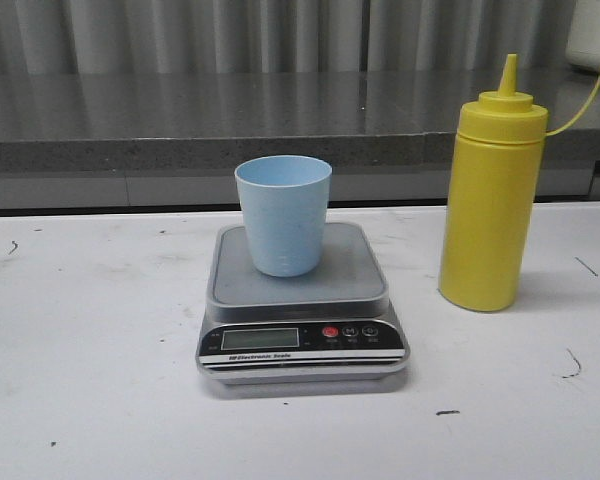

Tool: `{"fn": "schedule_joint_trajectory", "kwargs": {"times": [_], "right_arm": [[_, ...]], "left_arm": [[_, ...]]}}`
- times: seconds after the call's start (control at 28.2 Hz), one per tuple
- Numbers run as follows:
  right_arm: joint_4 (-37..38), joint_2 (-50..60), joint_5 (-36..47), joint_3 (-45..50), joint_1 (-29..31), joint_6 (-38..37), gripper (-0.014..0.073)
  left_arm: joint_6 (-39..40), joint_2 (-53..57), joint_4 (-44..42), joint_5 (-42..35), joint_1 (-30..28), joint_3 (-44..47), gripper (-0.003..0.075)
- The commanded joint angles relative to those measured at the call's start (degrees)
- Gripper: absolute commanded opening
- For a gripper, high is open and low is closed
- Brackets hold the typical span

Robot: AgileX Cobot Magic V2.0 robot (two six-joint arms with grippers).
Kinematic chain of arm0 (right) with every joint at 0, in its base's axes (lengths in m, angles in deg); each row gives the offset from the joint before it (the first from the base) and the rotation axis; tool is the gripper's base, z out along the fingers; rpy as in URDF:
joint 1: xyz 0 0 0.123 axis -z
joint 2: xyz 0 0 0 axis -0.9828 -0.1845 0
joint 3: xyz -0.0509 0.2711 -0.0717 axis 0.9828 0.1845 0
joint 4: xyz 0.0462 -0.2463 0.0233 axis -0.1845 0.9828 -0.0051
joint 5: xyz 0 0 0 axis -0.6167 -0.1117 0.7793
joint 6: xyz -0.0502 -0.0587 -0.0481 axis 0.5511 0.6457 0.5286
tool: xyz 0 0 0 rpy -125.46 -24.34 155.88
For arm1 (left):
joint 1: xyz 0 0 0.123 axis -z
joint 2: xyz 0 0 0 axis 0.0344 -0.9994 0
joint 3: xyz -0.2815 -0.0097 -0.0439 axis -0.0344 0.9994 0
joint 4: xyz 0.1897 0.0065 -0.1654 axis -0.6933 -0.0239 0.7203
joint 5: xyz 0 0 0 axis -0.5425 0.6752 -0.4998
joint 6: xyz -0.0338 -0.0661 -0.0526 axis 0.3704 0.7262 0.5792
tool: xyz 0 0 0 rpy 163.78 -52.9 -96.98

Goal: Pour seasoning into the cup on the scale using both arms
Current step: 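Reach the right gripper to the yellow squeeze bottle and grasp it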

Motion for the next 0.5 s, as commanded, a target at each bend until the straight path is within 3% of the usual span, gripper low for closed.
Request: {"fn": "schedule_joint_trajectory", "kwargs": {"times": [0.0, 0.21, 0.46], "right_arm": [[-0.1, -7.7, 7.3, -2.1, 0.2, 0.0, 0.0647], [-0.1, -21.9, 10.2, -0.5, -1.0, 0.0, 0.0647], [-0.1, -33.1, 23.2, 3.0, -9.0, -1.5, 0.0647]], "left_arm": [[0.4, -0.7, 0.9, -5.0, -0.1, -1.4, -0.002], [0.4, -0.7, 0.9, -5.0, -0.1, -1.4, -0.002], [0.4, -0.7, 0.9, -5.0, -0.1, -1.4, -0.002]]}}
